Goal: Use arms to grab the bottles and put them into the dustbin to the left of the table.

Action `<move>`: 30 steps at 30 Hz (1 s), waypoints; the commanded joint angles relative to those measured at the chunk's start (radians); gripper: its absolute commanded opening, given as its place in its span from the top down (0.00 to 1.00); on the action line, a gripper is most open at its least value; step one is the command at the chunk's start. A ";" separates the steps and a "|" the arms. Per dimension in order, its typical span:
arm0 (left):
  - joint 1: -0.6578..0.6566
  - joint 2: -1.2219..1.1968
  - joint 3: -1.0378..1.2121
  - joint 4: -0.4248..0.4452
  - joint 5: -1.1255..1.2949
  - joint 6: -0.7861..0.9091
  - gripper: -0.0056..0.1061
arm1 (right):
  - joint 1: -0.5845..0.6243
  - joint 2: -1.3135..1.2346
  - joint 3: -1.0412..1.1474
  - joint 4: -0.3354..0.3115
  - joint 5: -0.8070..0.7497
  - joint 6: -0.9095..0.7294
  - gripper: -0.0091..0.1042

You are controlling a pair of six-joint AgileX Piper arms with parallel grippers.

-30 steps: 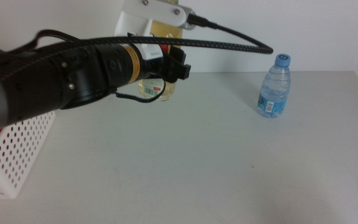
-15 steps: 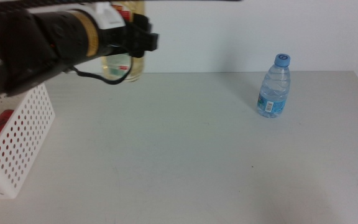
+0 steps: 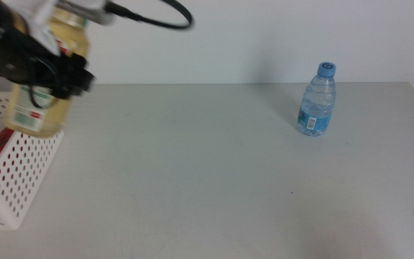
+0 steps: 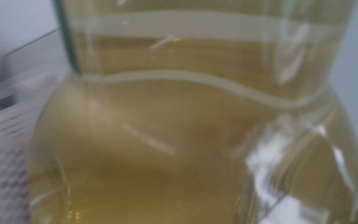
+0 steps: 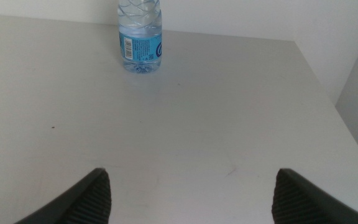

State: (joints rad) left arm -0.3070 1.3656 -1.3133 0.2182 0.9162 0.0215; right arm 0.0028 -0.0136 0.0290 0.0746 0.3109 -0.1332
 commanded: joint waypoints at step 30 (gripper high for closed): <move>0.501 0.287 -0.161 -0.090 0.001 0.187 0.96 | -0.007 -0.021 -0.010 -0.005 -0.078 -0.012 0.33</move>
State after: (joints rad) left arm 0.1912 1.6929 -1.4286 0.1183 0.9759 0.2075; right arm 0.0028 -0.0136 0.0290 0.0746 0.3109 -0.1332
